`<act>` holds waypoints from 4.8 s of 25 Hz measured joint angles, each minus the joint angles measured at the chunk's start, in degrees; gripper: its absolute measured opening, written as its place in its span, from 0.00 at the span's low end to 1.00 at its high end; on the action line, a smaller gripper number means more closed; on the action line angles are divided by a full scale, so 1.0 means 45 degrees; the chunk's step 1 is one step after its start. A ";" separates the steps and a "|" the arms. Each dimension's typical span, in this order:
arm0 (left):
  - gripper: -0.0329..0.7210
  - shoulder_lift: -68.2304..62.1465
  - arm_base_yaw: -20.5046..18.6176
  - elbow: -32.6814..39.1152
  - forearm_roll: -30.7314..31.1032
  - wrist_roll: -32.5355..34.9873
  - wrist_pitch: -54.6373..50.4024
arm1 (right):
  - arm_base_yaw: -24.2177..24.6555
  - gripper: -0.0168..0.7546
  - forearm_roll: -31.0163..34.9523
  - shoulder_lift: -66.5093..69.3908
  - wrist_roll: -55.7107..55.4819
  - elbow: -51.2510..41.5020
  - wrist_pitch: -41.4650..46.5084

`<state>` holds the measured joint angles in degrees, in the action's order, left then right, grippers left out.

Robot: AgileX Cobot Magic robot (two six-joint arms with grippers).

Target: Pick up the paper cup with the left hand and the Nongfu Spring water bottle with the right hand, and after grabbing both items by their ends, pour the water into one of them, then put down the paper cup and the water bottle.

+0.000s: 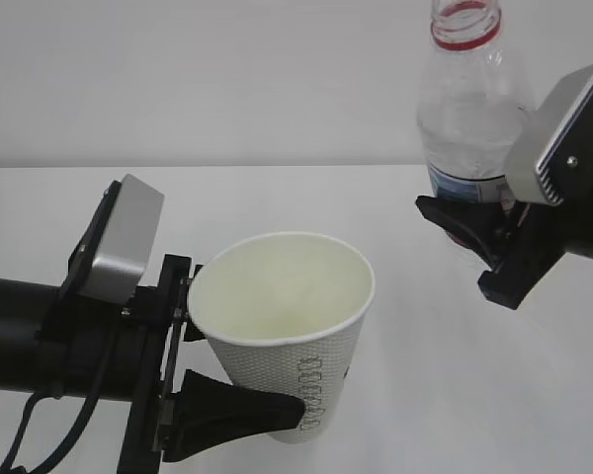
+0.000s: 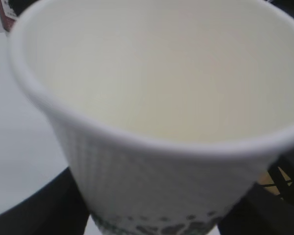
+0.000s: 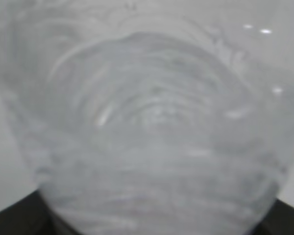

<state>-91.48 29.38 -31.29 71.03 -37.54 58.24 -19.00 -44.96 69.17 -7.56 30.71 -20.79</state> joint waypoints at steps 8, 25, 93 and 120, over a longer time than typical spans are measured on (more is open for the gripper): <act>0.73 0.0000 0.0000 0.0000 0.0000 0.0000 0.0096 | -0.1032 0.66 -0.0476 0.0464 0.0308 0.0683 0.0796; 0.73 0.0000 0.0000 0.0000 0.0000 0.0000 -0.0171 | -0.2556 0.66 -0.0484 0.2054 0.2596 0.2056 0.1479; 0.73 0.1414 -0.0780 0.0028 0.0755 -0.0685 -0.1850 | -0.2580 0.66 0.7317 0.2296 1.4534 0.2277 0.0802; 0.73 0.1414 -0.0830 0.0028 0.0708 -0.0925 -0.1454 | -0.2580 0.66 0.7317 0.2296 1.6703 0.2277 0.0231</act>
<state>-85.12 25.65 -31.16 74.21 -41.70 51.70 -30.61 -12.04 79.50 67.61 40.96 -19.75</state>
